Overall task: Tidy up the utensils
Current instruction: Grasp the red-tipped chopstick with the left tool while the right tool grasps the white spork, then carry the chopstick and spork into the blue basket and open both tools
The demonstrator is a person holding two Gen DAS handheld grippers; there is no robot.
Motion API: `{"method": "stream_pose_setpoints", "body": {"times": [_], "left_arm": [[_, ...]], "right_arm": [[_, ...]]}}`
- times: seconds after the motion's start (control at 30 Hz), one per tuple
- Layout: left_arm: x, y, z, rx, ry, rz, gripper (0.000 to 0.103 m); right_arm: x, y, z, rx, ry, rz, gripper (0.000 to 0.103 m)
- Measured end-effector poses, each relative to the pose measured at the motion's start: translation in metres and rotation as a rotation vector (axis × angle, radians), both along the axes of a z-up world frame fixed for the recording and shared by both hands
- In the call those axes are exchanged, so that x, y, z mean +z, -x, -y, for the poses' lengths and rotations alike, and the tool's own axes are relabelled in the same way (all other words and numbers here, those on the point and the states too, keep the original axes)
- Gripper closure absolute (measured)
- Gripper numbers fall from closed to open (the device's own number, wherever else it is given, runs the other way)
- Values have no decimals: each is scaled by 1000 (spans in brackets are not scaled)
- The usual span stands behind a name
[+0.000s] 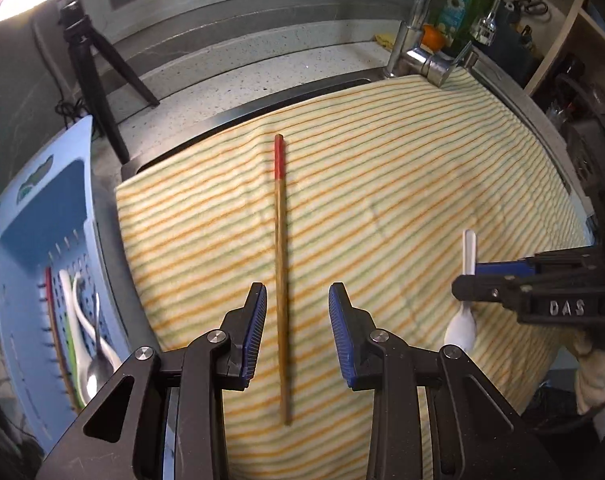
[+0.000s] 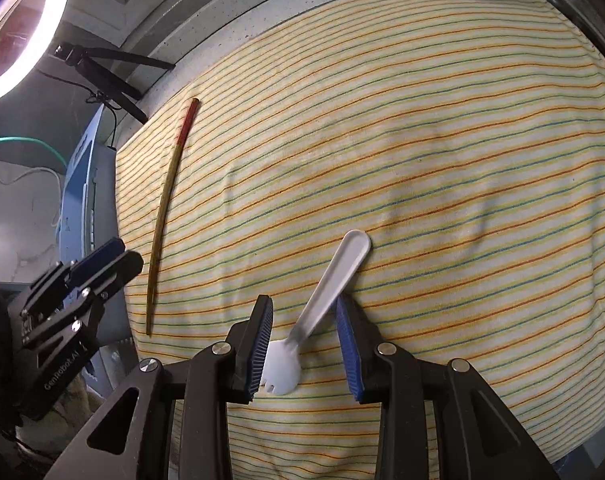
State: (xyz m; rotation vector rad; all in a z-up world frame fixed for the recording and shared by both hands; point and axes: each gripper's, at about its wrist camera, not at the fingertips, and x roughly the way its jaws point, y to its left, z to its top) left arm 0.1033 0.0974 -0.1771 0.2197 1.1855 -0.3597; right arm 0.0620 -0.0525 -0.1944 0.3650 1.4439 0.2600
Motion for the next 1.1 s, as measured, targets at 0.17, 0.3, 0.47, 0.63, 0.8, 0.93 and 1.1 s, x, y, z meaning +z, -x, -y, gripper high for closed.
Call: {"method": "stream_pose_setpoints", "body": {"times": [0.17,0.3,0.47,0.63,0.8,0.93,1.1], "left_arm": [[-15,-23,14,-46,-68,-24,72],[-32,-41,15,-20,-81,-59,72],[-32,-40,22,-29,-95,-47,93],[-30,-37,19,43,-66,-69,97],[-32,-18,21,145,-17,-69,97],[-31,1,20,244,50,-68,97],[-32,25,20,394,101,-32,97]], "right_arm": [[3,0,-18,99,111,53,74],[4,1,-25,174,174,91,82],[3,-10,-18,245,156,105,89],[2,-26,-11,312,119,111,92],[2,-46,-8,386,89,121,94],[0,-52,-1,425,27,114,94],[-3,-51,11,413,-56,126,94]]}}
